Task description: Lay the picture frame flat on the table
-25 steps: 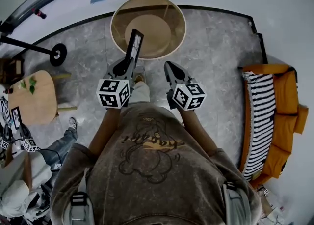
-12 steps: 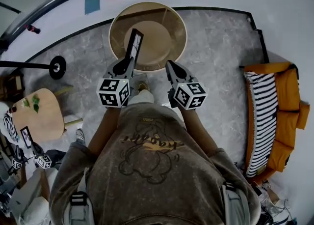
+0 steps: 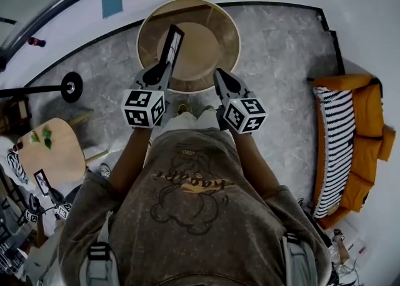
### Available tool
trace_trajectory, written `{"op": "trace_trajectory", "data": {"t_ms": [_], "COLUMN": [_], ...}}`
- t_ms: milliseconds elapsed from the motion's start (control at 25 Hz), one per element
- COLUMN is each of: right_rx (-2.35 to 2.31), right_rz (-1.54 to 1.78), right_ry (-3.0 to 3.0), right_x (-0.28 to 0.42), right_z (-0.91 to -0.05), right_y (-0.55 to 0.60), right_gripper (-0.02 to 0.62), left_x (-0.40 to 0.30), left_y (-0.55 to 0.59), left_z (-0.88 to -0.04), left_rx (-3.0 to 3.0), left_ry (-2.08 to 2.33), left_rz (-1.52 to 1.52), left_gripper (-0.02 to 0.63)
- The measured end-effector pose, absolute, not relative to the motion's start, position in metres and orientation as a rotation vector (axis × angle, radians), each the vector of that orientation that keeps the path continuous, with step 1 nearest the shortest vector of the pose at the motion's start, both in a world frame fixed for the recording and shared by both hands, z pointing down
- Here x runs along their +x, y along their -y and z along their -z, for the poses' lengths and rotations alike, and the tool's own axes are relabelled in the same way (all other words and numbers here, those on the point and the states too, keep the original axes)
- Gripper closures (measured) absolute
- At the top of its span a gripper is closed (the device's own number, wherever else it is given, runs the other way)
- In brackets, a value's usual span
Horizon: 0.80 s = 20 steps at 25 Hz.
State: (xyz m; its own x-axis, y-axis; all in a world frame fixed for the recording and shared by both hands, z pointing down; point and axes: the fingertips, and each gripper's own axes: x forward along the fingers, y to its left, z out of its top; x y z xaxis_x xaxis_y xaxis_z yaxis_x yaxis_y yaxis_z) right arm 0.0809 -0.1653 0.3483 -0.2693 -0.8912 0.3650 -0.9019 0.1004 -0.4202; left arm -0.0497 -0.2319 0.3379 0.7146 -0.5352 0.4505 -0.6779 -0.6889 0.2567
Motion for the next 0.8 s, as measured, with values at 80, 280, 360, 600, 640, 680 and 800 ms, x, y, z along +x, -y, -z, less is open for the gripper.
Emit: {"op": "trace_trajectory", "data": {"t_ms": [80, 280, 360, 600, 640, 680, 800], "right_rx": [1.884, 1.843, 1.823, 1.786, 1.781, 1.776, 1.765], "right_rz": [-0.915, -0.927, -0.932, -0.943, -0.946, -0.949, -0.961], "right_ry": [2.312, 2.320, 2.326, 2.338, 2.338, 2.337, 2.332], "right_x": [0.086, 0.105, 0.111, 0.129, 0.131, 0.132, 0.136], "right_z": [-0.350, -0.355, -0.357, -0.365, -0.367, -0.371, -0.382], "right_y": [0.173, 0.195, 0.205, 0.230, 0.233, 0.237, 0.248], "right_gripper": [0.575, 0.575, 0.575, 0.575, 0.575, 0.575, 0.575], "left_x": [-0.045, -0.024, -0.016, 0.001, 0.003, 0.005, 0.007], "left_y": [0.239, 0.259, 0.269, 0.285, 0.288, 0.290, 0.300], "left_z": [-0.340, -0.346, -0.348, -0.359, -0.363, -0.366, -0.379], "left_rx": [2.507, 2.481, 2.473, 2.438, 2.433, 2.427, 2.410], "left_ry": [0.933, 0.944, 0.956, 0.984, 0.987, 0.988, 0.994], "left_rz": [-0.491, -0.500, -0.497, -0.499, -0.502, -0.503, -0.510], "left_gripper": [0.545, 0.545, 0.545, 0.545, 0.545, 0.545, 0.545]}}
